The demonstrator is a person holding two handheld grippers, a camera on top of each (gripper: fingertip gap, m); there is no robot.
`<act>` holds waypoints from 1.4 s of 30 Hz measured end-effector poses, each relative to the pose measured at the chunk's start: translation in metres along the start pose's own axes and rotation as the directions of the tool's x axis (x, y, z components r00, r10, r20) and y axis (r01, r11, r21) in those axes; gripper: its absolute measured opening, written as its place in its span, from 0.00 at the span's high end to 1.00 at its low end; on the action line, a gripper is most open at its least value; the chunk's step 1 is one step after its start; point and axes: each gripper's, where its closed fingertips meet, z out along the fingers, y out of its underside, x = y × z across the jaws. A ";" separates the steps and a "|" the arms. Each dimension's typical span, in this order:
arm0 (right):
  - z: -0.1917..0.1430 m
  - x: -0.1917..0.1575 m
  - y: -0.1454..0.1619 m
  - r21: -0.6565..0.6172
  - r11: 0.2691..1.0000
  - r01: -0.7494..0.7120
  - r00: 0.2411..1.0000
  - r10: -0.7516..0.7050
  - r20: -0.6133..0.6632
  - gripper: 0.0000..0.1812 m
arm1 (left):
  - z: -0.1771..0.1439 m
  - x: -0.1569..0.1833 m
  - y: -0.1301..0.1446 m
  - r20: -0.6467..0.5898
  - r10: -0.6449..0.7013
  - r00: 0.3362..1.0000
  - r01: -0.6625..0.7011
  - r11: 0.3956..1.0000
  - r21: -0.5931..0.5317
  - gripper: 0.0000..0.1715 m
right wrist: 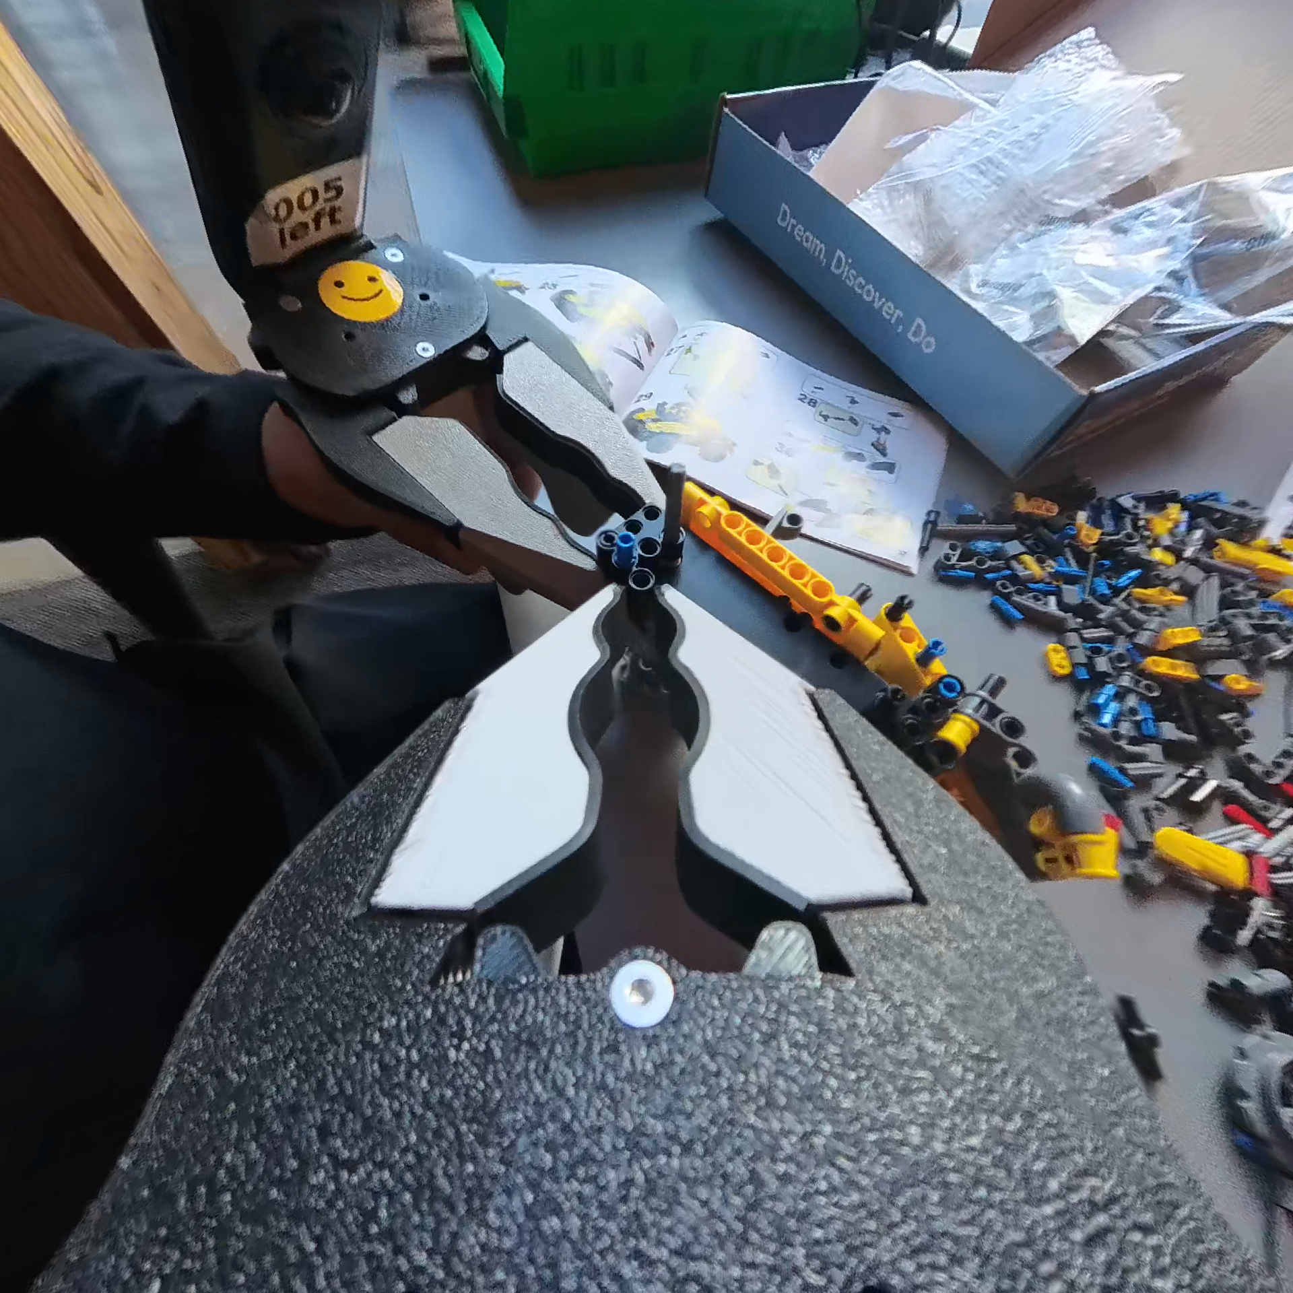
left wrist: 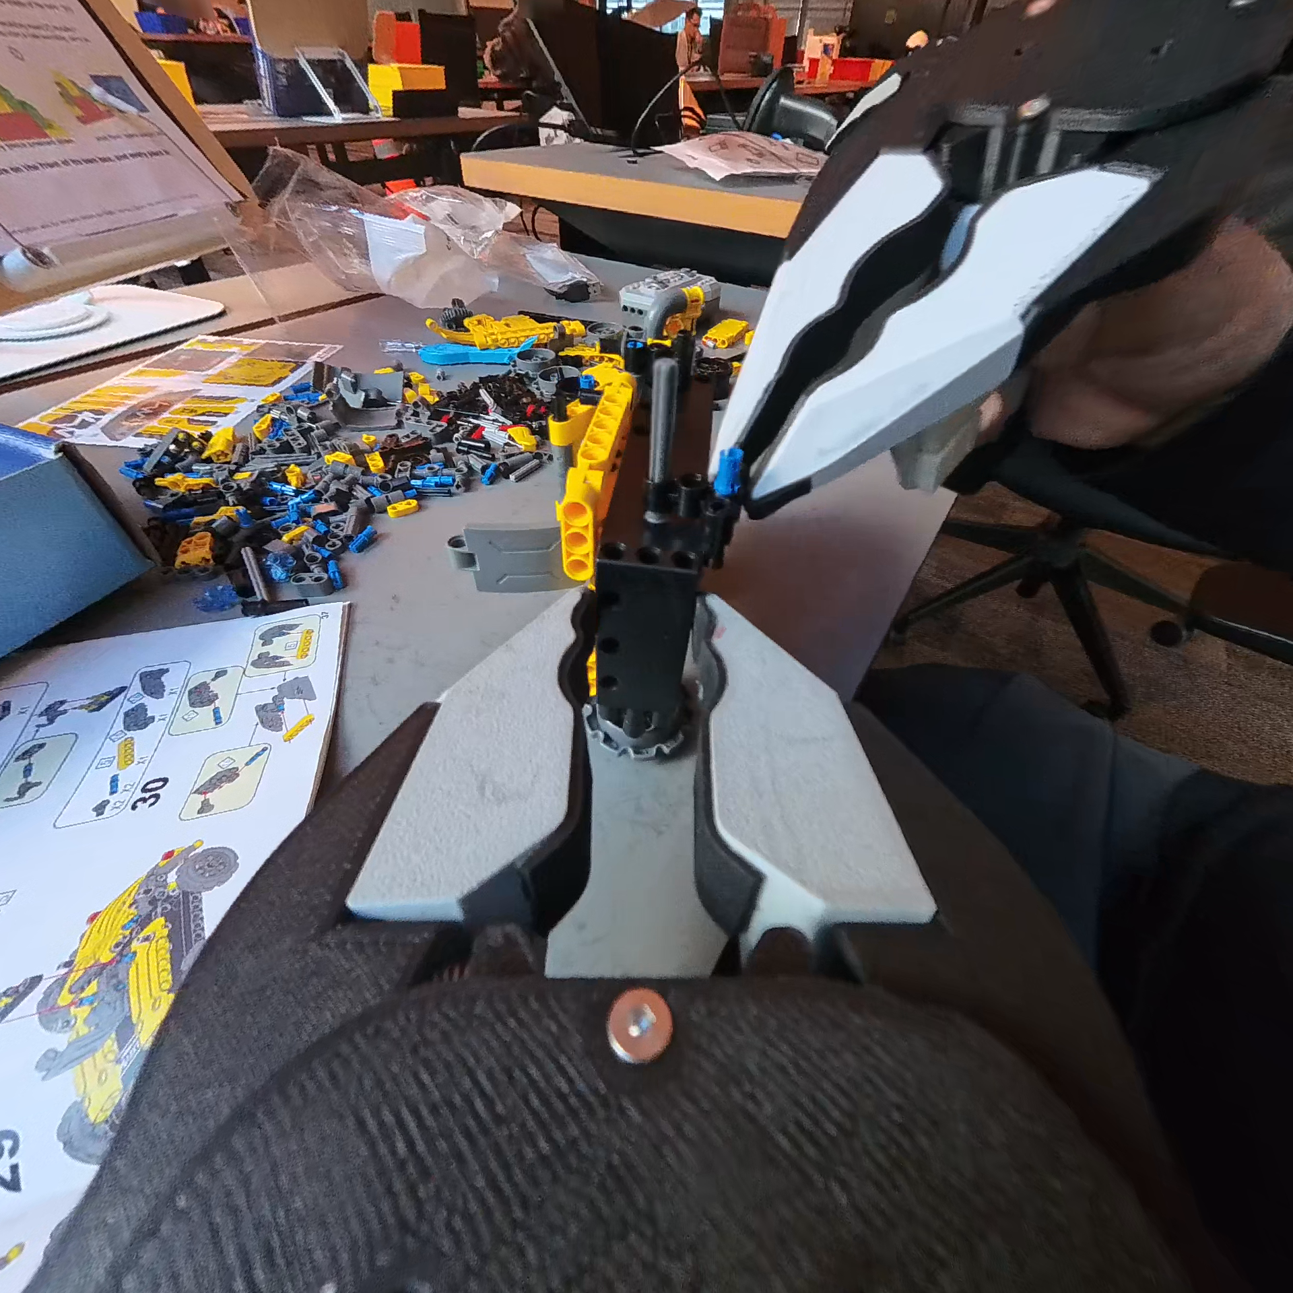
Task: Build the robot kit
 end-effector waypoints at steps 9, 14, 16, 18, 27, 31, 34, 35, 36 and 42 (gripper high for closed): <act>0.008 0.010 -0.008 0.080 0.973 -0.216 0.976 0.217 -0.007 0.96 | 0.001 -0.011 -0.002 0.102 -0.024 0.995 0.023 1.000 0.011 0.86; 0.000 0.002 -0.002 0.088 0.989 -0.122 0.992 0.118 0.050 0.96 | 0.003 0.000 -0.001 0.003 -0.010 1.000 0.010 1.000 -0.005 0.86; -0.003 0.003 0.001 0.086 0.995 -0.053 0.997 0.048 0.054 0.96 | 0.002 0.004 -0.001 -0.079 -0.057 0.995 0.055 0.998 -0.018 0.86; -0.005 0.004 -0.001 0.081 0.997 -0.012 0.998 0.008 0.057 0.85 | 0.000 0.006 -0.001 -0.123 -0.082 0.989 0.079 0.997 -0.026 0.86; 0.003 -0.004 0.000 -0.017 0.983 0.185 0.982 -0.184 0.053 0.93 | -0.001 0.009 0.000 -0.144 -0.046 0.989 0.040 0.998 -0.042 0.86; -0.008 -0.004 -0.016 0.078 0.994 0.071 0.989 -0.080 0.123 0.93 | 0.001 0.011 0.000 -0.138 -0.027 0.990 0.021 0.999 -0.045 0.86; -0.010 -0.001 -0.018 0.078 0.996 0.050 0.992 -0.058 0.114 0.93 | 0.004 0.008 -0.001 -0.094 -0.043 0.995 0.039 0.999 -0.035 0.86; -0.009 0.001 -0.017 0.075 0.995 0.069 0.994 -0.075 0.084 0.93 | 0.005 0.007 -0.002 -0.078 -0.051 0.996 0.049 0.998 -0.029 0.86; -0.008 0.002 -0.017 0.072 0.994 0.080 0.995 -0.084 0.056 0.93 | 0.006 0.007 -0.002 -0.063 -0.054 0.997 0.053 0.998 -0.022 0.86; -0.002 0.004 -0.019 0.114 0.993 -0.025 0.997 0.032 -0.063 0.93 | 0.013 0.005 -0.005 0.048 -0.068 0.997 0.067 0.998 0.018 0.86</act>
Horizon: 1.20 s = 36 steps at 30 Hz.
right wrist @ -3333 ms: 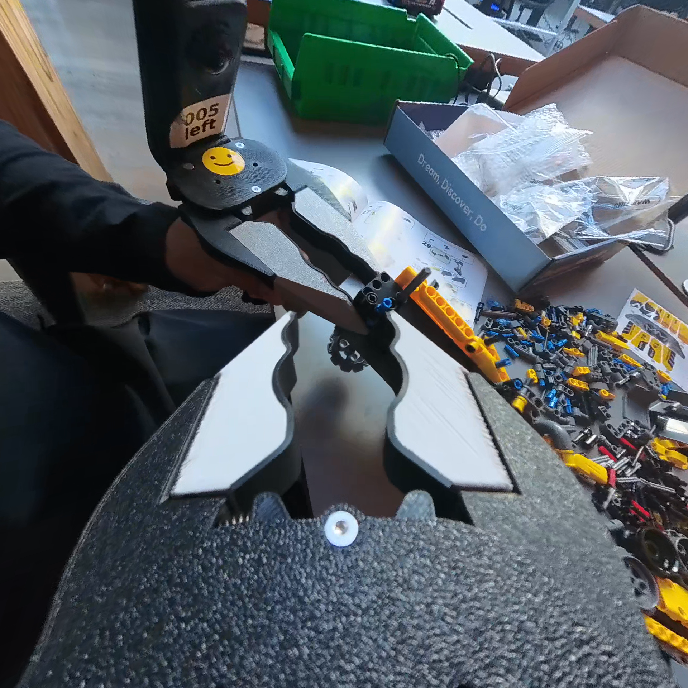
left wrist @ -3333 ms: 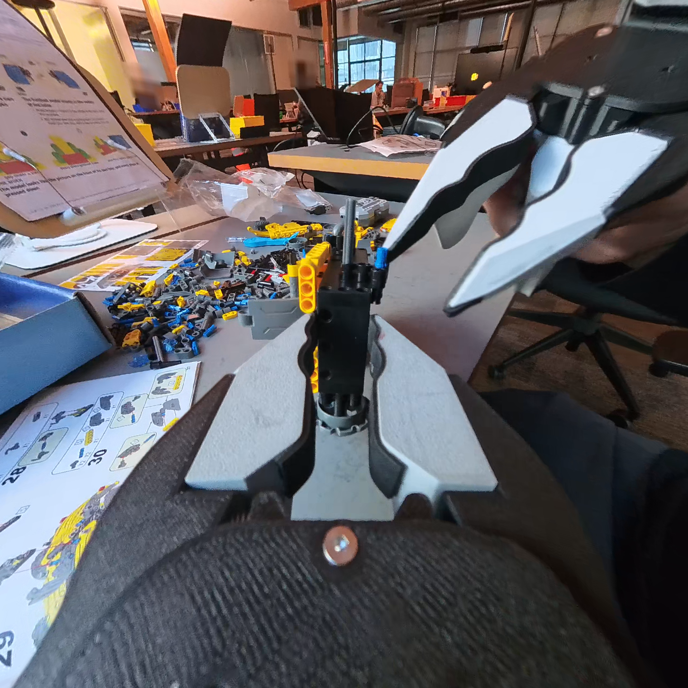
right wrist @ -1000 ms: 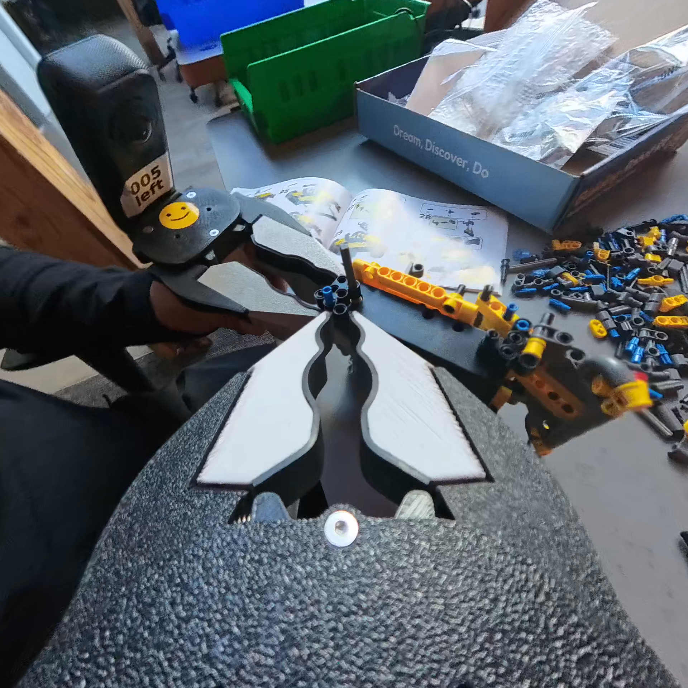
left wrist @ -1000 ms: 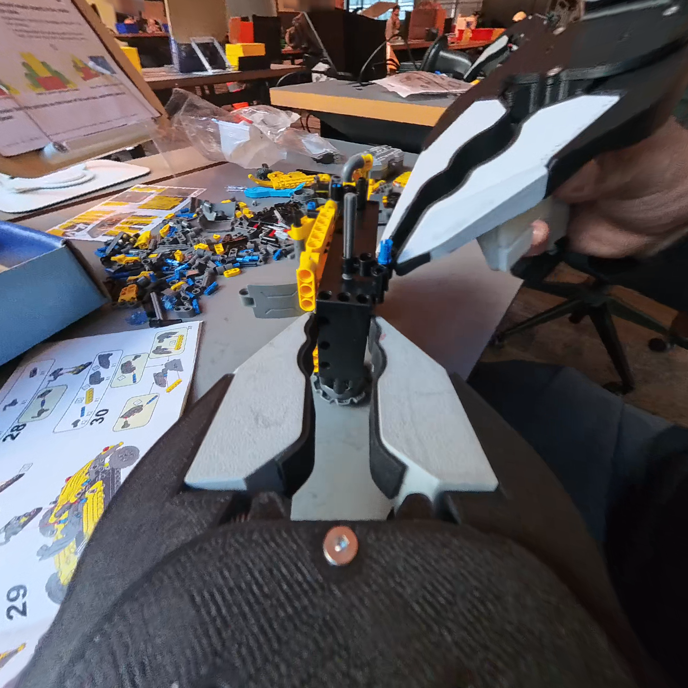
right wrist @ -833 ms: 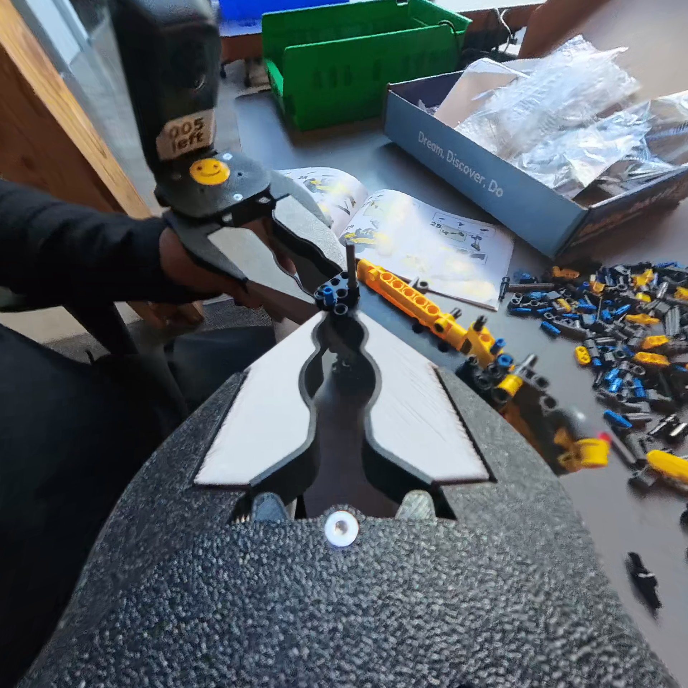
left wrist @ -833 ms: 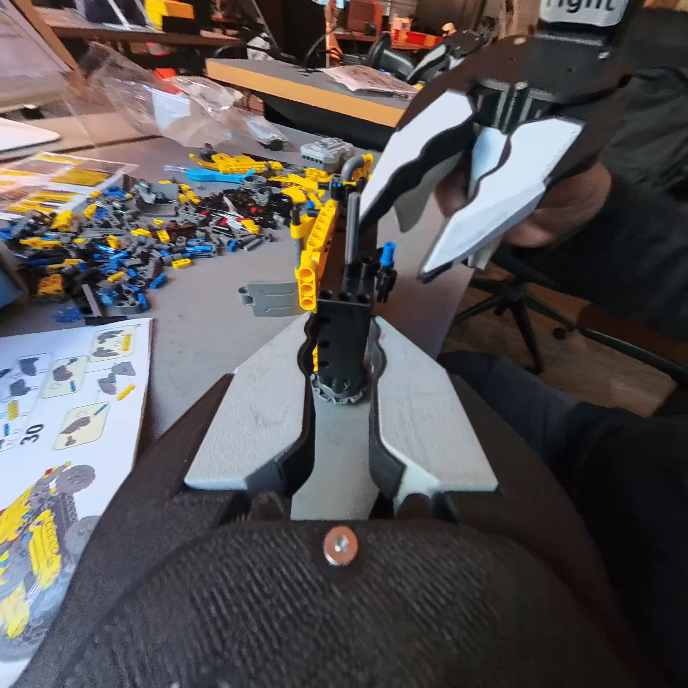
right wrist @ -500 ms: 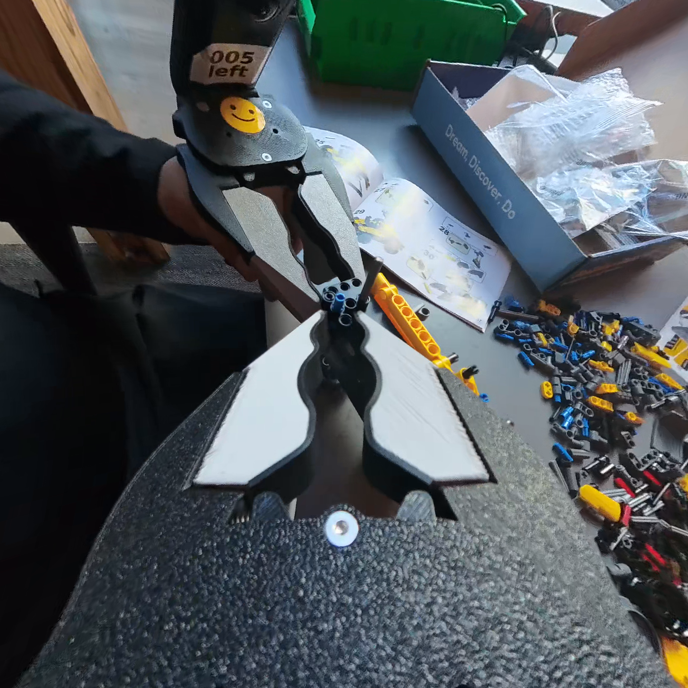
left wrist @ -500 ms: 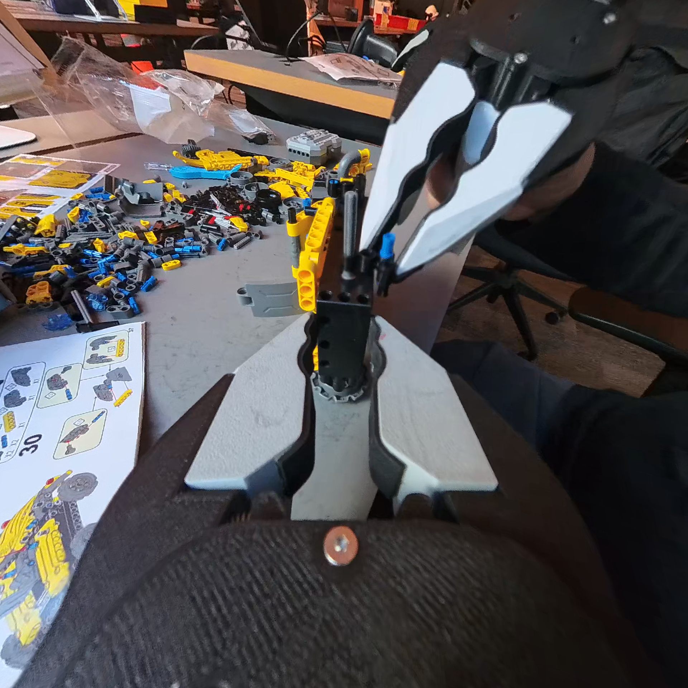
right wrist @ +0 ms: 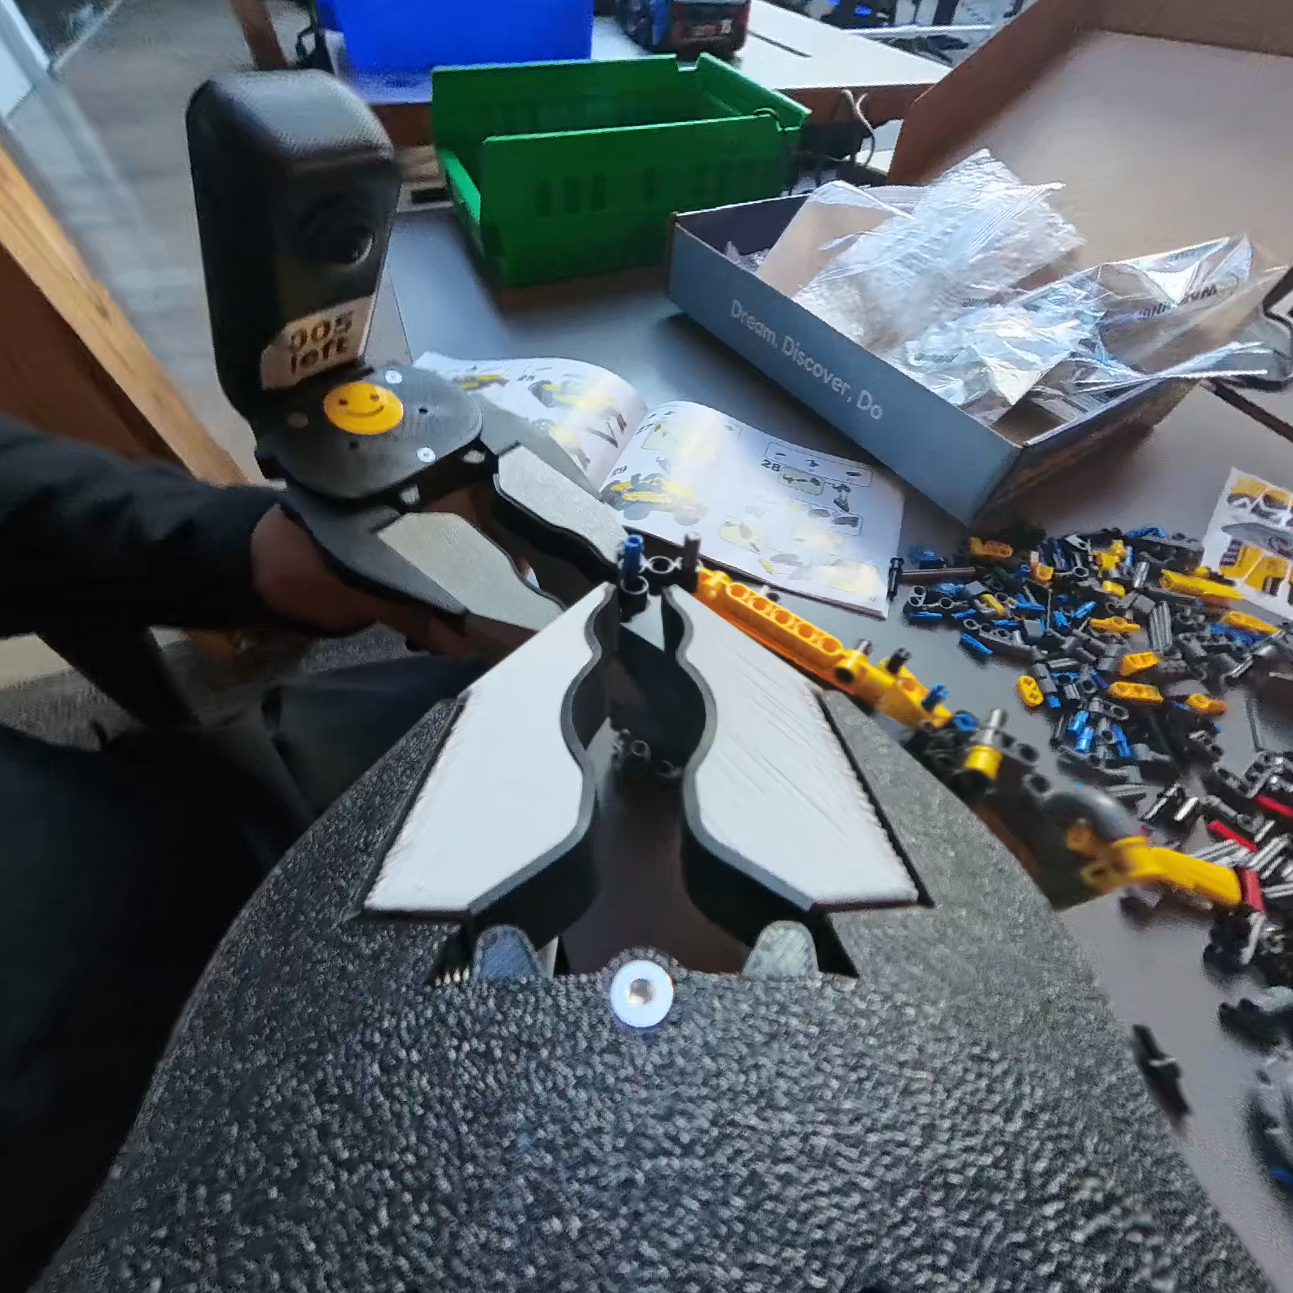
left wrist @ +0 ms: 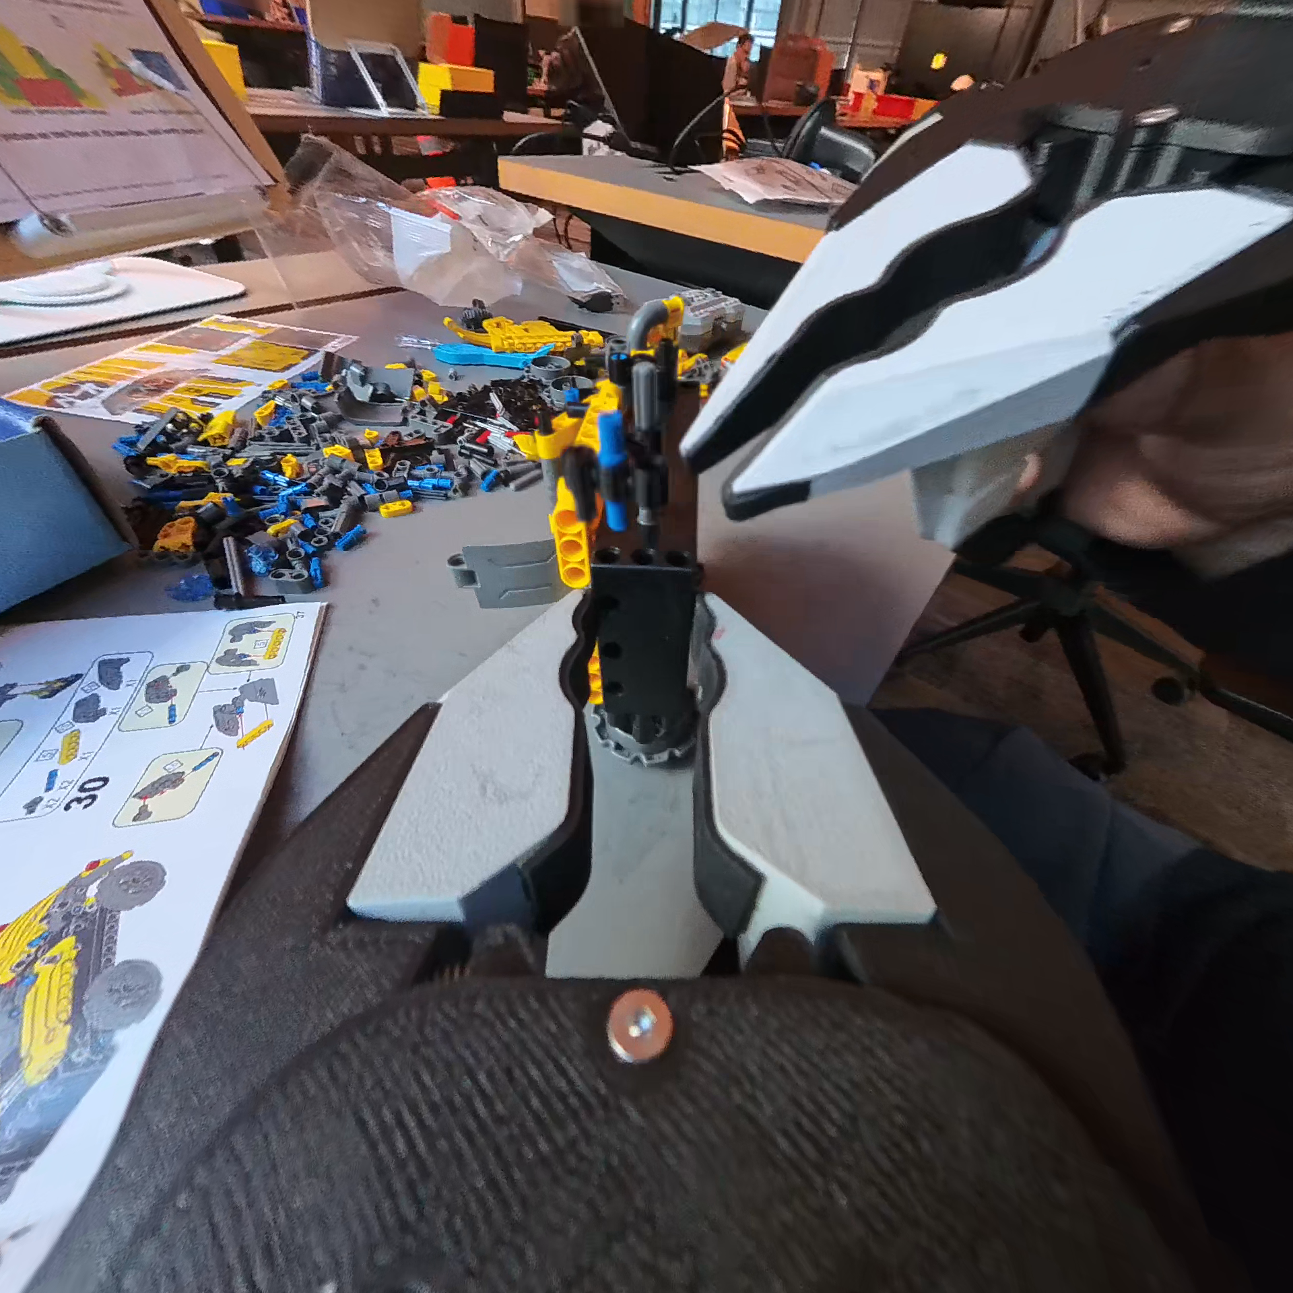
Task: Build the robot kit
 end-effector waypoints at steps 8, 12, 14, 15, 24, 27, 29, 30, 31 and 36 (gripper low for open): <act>-0.004 -0.007 0.005 -0.046 0.998 0.050 0.994 -0.054 -0.098 0.99 | 0.003 0.005 0.000 0.030 0.029 0.999 -0.029 1.000 0.000 0.86; -0.012 -0.007 0.012 -0.042 0.999 0.007 0.993 -0.012 -0.114 0.94 | 0.007 0.005 -0.001 0.075 -0.003 0.997 0.002 1.000 0.017 0.86; -0.014 -0.007 0.018 -0.047 0.999 0.004 0.991 -0.010 -0.130 0.94 | 0.011 0.004 -0.002 0.112 -0.031 0.993 0.028 0.999 0.028 0.86; -0.013 -0.005 0.021 -0.055 0.998 0.002 0.990 -0.010 -0.141 0.94 | 0.013 0.005 -0.003 0.130 -0.034 0.991 0.030 0.999 0.032 0.86; -0.026 0.009 0.033 -0.034 0.999 0.021 0.963 -0.029 -0.268 0.86 | 0.030 0.025 0.002 0.166 0.002 0.986 -0.003 1.000 0.007 0.84; -0.029 0.017 0.033 -0.019 1.000 0.009 0.959 -0.014 -0.283 0.89 | 0.034 0.031 0.005 0.143 0.017 0.990 -0.015 1.000 -0.011 0.80; -0.030 0.019 0.033 -0.008 1.000 0.005 0.963 -0.007 -0.270 0.89 | 0.033 0.033 0.006 0.140 0.045 0.989 -0.042 0.999 -0.022 0.80; -0.031 0.019 0.033 -0.007 1.000 0.013 0.964 -0.014 -0.265 0.89 | 0.033 0.034 0.006 0.133 0.062 0.989 -0.059 0.998 -0.027 0.80; -0.032 0.020 0.034 -0.007 1.000 0.020 0.965 -0.021 -0.260 0.90 | 0.031 0.034 0.007 0.130 0.084 0.988 -0.080 0.996 -0.033 0.80; -0.036 0.019 0.036 0.007 0.999 0.037 0.967 -0.034 -0.251 0.89 | 0.014 0.035 0.005 0.063 0.372 0.926 -0.367 0.927 -0.074 0.75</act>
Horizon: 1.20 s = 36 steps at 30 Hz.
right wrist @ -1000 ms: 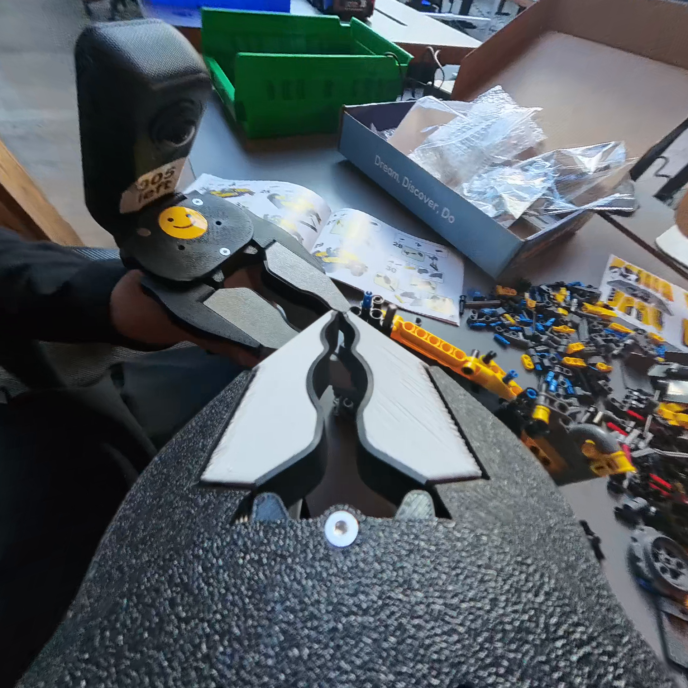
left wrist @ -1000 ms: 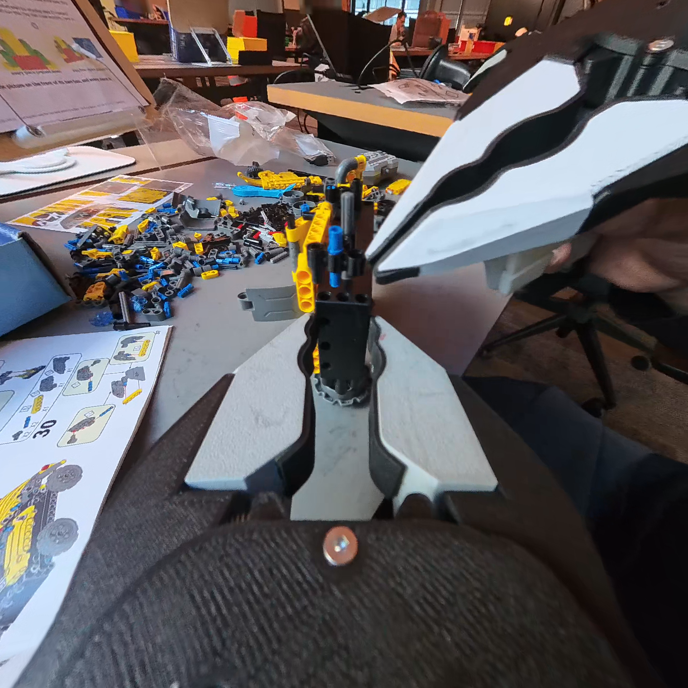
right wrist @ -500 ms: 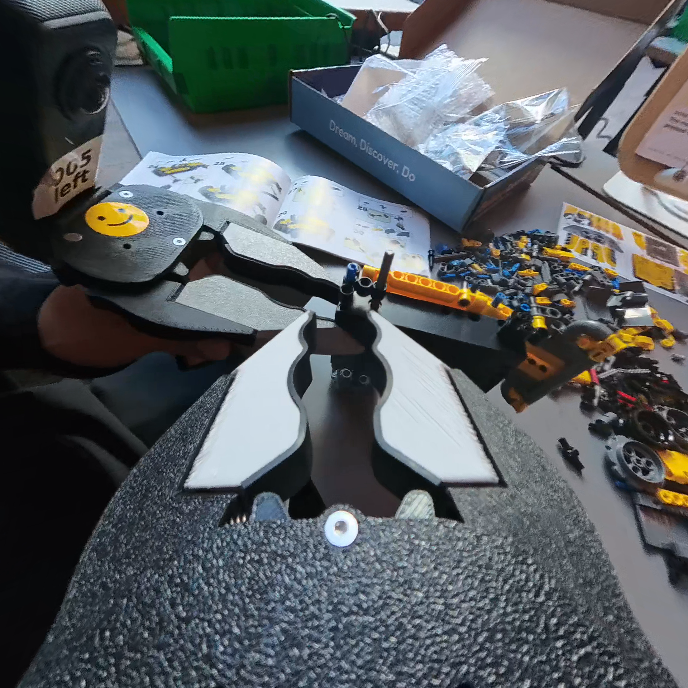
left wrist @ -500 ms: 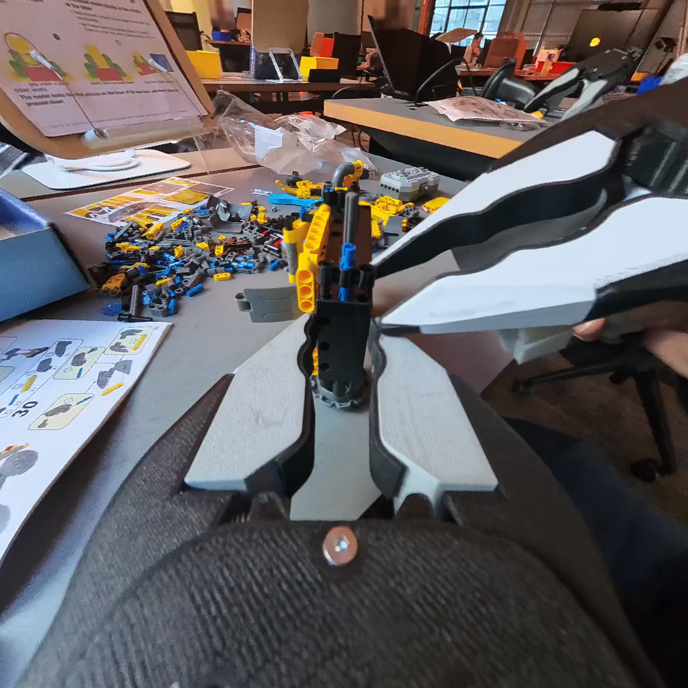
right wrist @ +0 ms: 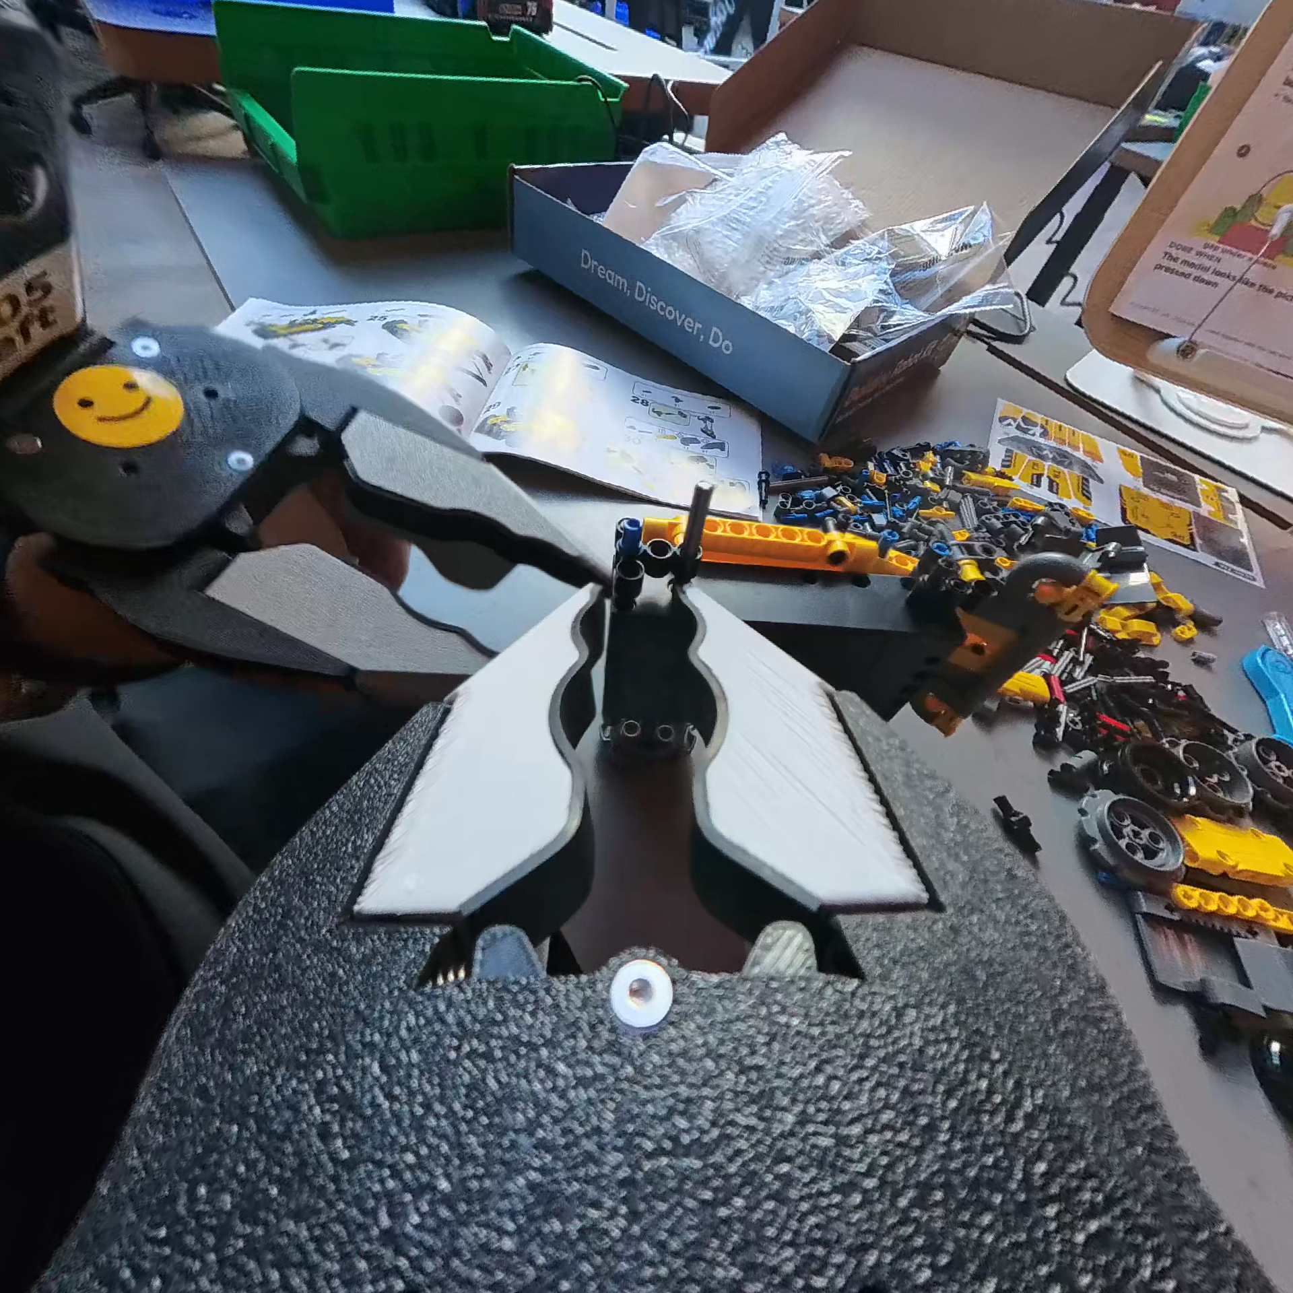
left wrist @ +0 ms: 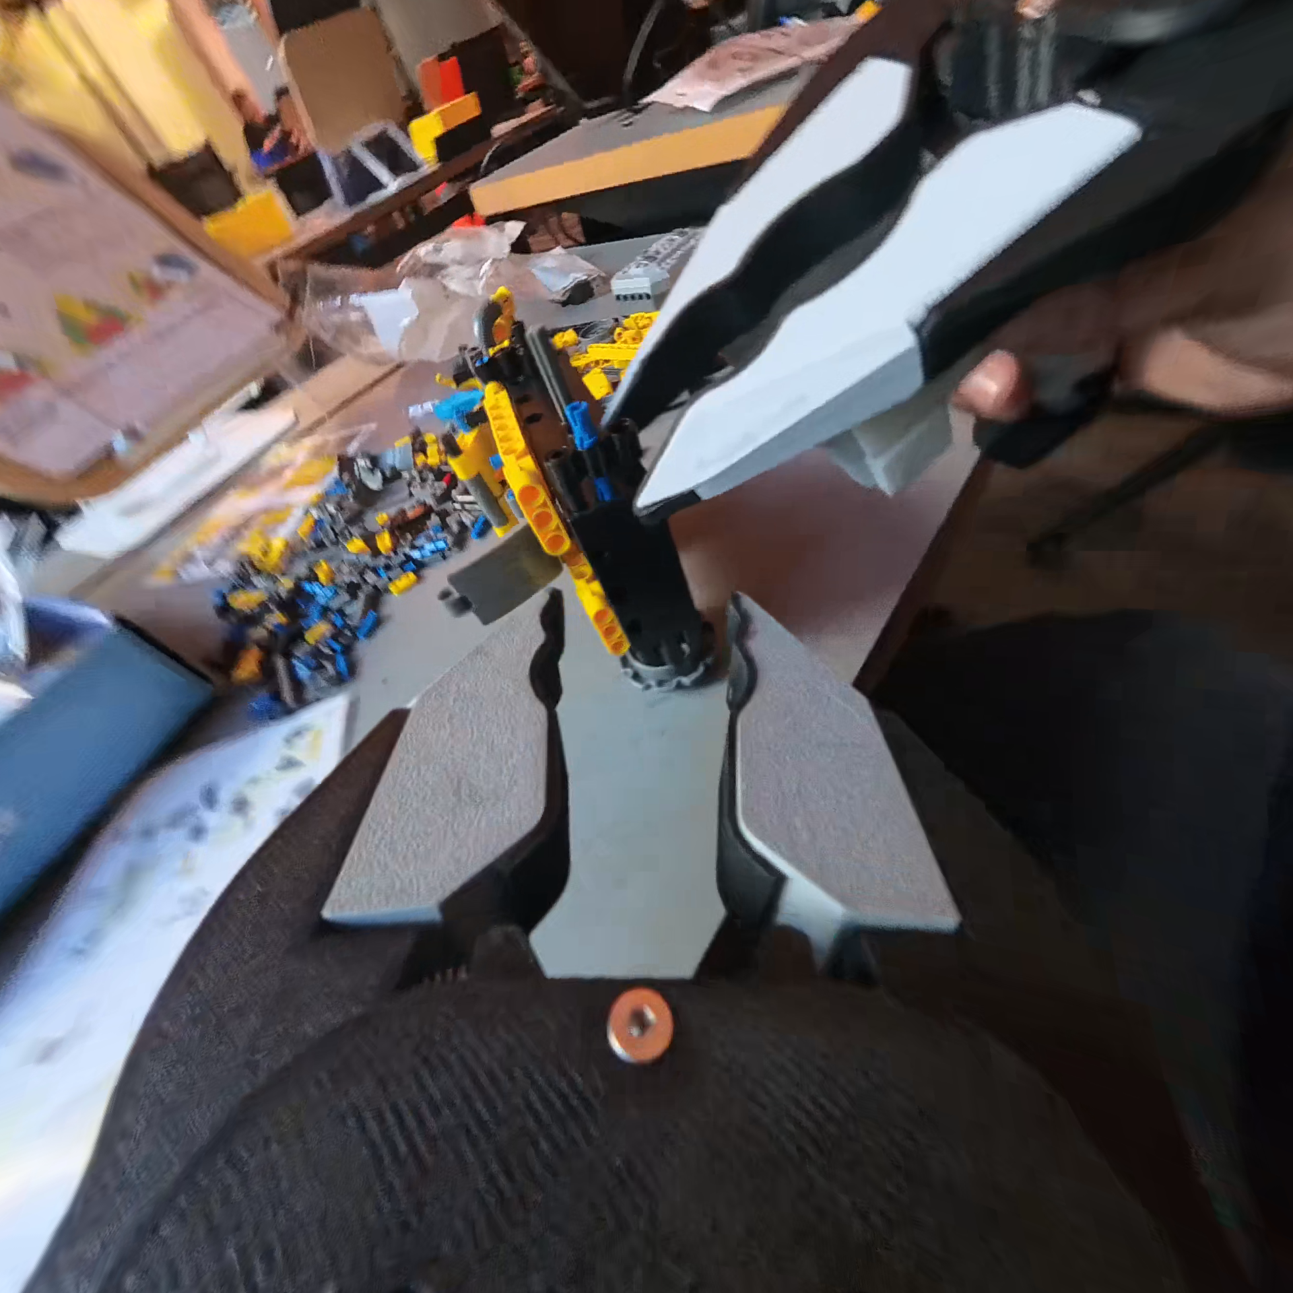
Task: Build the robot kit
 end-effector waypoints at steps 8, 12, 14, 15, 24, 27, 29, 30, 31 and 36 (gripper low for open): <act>-0.003 0.003 0.002 0.000 0.999 0.035 0.999 -0.035 0.001 0.87 | -0.005 -0.017 -0.007 -0.135 0.443 0.886 -0.444 0.896 0.019 0.69; -0.002 0.005 0.002 0.011 1.000 0.019 1.000 -0.019 0.012 0.87 | 0.008 -0.009 0.001 -0.178 0.279 0.944 -0.289 0.957 -0.031 0.81; -0.003 0.007 0.002 0.012 1.000 0.020 1.000 -0.020 0.008 0.87 | 0.010 -0.005 -0.002 -0.163 0.223 0.961 -0.226 0.974 -0.003 0.84; -0.004 0.008 0.003 0.009 1.000 0.024 1.000 -0.024 0.006 0.87 | 0.011 -0.003 -0.004 -0.165 0.197 0.966 -0.199 0.980 0.007 0.86; -0.014 0.017 0.007 0.023 1.000 -0.014 0.994 0.012 0.107 0.89 | 0.018 0.009 -0.018 -0.195 0.171 0.966 -0.168 0.985 0.030 0.88; -0.016 0.015 0.007 0.014 1.000 -0.009 0.990 0.007 0.139 0.92 | 0.011 0.000 -0.033 -0.154 0.225 0.962 -0.214 0.973 0.082 0.81; -0.015 0.014 0.007 0.002 1.000 -0.005 0.988 0.004 0.153 0.96 | 0.006 -0.005 -0.036 -0.133 0.321 0.938 -0.311 0.946 0.088 0.74; -0.015 0.014 0.007 -0.002 1.000 -0.003 0.988 0.003 0.154 0.96 | 0.006 -0.009 -0.034 -0.105 0.381 0.918 -0.375 0.924 0.074 0.73; -0.014 0.014 0.007 -0.003 1.000 0.002 0.988 -0.002 0.153 0.96 | 0.008 -0.014 -0.032 -0.079 0.439 0.895 -0.435 0.899 0.059 0.73; -0.011 0.013 0.005 0.016 1.000 -0.010 0.988 0.008 0.156 0.94 | 0.013 -0.007 -0.025 -0.055 0.634 0.772 -0.631 0.773 0.056 0.73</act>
